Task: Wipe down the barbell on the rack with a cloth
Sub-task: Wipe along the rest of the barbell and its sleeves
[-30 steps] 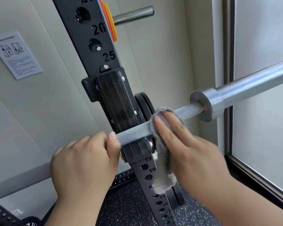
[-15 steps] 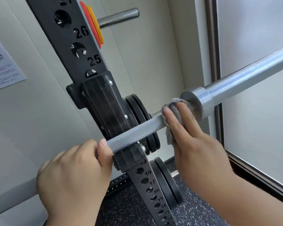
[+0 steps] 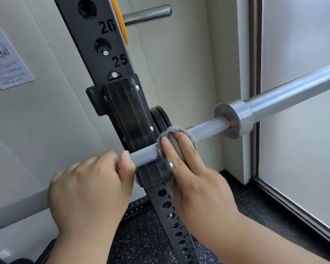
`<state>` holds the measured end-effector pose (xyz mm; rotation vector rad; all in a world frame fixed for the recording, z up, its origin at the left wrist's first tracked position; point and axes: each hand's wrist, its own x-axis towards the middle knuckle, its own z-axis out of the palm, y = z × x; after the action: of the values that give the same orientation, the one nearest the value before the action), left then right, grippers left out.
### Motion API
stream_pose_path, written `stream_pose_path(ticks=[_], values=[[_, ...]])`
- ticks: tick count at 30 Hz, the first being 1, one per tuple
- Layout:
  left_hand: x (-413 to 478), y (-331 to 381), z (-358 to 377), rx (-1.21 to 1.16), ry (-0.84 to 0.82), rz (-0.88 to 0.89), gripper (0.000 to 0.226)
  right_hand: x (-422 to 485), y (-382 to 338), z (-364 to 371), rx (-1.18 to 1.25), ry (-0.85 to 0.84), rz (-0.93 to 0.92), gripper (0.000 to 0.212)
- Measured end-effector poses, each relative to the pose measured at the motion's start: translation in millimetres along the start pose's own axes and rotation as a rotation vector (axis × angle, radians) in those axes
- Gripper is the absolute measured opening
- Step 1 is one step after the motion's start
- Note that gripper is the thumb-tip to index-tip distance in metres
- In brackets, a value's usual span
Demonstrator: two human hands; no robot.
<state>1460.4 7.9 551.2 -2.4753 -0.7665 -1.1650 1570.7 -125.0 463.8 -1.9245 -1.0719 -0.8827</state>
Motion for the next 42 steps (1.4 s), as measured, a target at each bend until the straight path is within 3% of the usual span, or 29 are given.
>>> stream_pose_path(ticks=[3,5,8,11,14,18,22,25,29,31,34,37,40,42], values=[[2,-2,1,0.008,-0.073,0.017,0.056,5,15,-11,-0.084,-0.033,-0.053,0.078],[5,-1,0,0.09,-0.152,0.009,0.062,7,28,-17,-0.106,0.038,0.001,0.078],[19,1,-6,0.146,-0.285,-0.052,0.067,8,22,-16,0.037,0.102,0.074,0.064],[27,1,-11,0.098,-0.368,-0.059,0.068,6,7,-15,0.168,0.029,0.032,0.058],[15,-2,-5,0.144,-0.209,0.0,0.066,5,20,-23,0.128,-0.058,0.027,0.072],[-18,-11,8,0.049,-0.052,0.121,0.033,5,32,-30,0.042,0.066,0.121,0.055],[-29,-8,13,0.051,-0.024,0.091,0.034,2,1,-13,0.108,0.007,0.02,0.066],[-24,-7,10,0.044,-0.037,0.086,0.03,2,10,-15,-0.001,-0.025,-0.045,0.075],[-18,-8,8,0.04,-0.033,0.1,0.032,8,36,-30,-0.036,0.119,0.108,0.053],[-17,-7,8,0.025,-0.029,0.109,0.032,9,29,-25,-0.008,0.119,0.143,0.055],[-14,-7,6,-0.013,-0.023,0.112,0.034,2,10,-14,0.047,0.028,0.015,0.058],[-10,-6,5,-0.03,-0.032,0.111,0.038,3,22,-22,-0.071,0.026,-0.063,0.063],[-5,-3,4,-0.026,-0.03,0.085,0.042,7,46,-31,-0.123,0.197,0.046,0.053],[-3,0,3,-0.032,-0.035,0.058,0.043,8,44,-26,-0.081,0.19,0.124,0.059]])
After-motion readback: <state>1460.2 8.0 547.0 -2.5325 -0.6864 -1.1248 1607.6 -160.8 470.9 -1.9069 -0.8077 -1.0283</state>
